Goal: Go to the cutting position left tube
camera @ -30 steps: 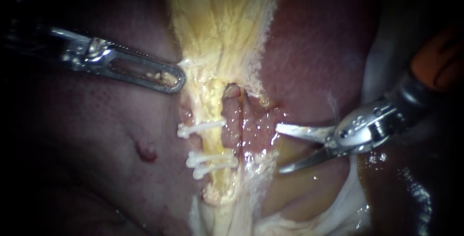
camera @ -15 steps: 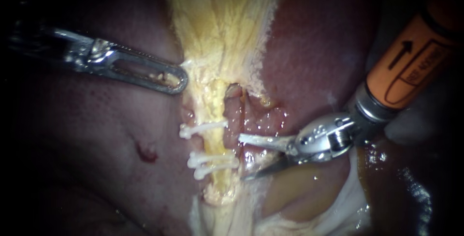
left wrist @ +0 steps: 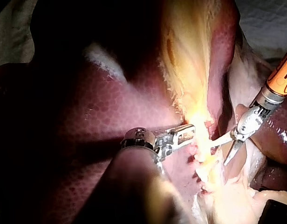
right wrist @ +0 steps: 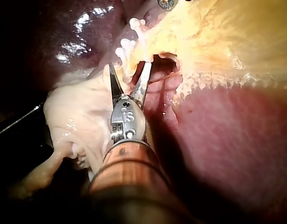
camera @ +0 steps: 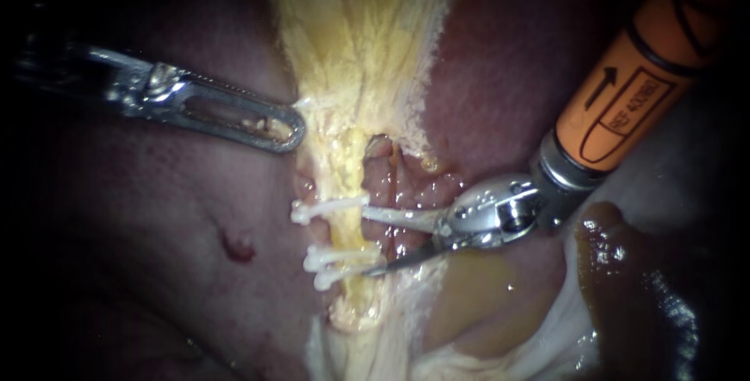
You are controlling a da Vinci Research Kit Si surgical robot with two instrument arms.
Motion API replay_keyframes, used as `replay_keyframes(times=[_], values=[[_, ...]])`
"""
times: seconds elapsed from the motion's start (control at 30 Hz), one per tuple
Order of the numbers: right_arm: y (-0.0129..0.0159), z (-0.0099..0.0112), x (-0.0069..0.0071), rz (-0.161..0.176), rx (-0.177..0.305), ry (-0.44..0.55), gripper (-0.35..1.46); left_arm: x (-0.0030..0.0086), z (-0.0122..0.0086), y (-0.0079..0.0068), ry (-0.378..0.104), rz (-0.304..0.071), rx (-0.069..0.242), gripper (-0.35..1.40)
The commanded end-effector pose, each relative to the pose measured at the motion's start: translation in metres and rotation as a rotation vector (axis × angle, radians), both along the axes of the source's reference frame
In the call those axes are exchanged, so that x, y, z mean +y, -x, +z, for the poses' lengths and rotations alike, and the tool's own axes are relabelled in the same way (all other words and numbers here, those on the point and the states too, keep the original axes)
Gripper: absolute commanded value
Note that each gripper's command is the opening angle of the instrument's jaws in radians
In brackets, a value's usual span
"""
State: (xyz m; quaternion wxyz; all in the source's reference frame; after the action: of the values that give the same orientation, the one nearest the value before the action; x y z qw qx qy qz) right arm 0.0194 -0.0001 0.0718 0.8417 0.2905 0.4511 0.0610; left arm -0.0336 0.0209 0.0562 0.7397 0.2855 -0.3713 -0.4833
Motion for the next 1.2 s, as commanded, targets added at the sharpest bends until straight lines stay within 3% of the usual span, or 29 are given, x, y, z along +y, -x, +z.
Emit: replay_keyframes(times=[0.03, 0.53, 0.8, 1.2], values=[[0.0000, 0.0001, 0.0001, -0.001, 0.001, -0.005, 1.44, 0.0000, 0.0000, 0.0000, 0.000, 0.000, 0.000, -0.35], [-0.0006, 0.0022, 0.0005, -0.004, 0.014, -0.044, 1.44, -0.0001, -0.0001, 0.0000, 0.000, -0.001, 0.001, -0.35], [-0.0008, 0.0022, 0.0006, 0.003, 0.022, -0.051, 1.45, -0.0001, -0.0002, 0.0001, 0.000, -0.001, 0.001, -0.35], [-0.0019, 0.0016, 0.0003, -0.005, 0.071, -0.089, 1.45, -0.0001, -0.0002, 0.0002, 0.000, -0.002, 0.001, -0.35]])
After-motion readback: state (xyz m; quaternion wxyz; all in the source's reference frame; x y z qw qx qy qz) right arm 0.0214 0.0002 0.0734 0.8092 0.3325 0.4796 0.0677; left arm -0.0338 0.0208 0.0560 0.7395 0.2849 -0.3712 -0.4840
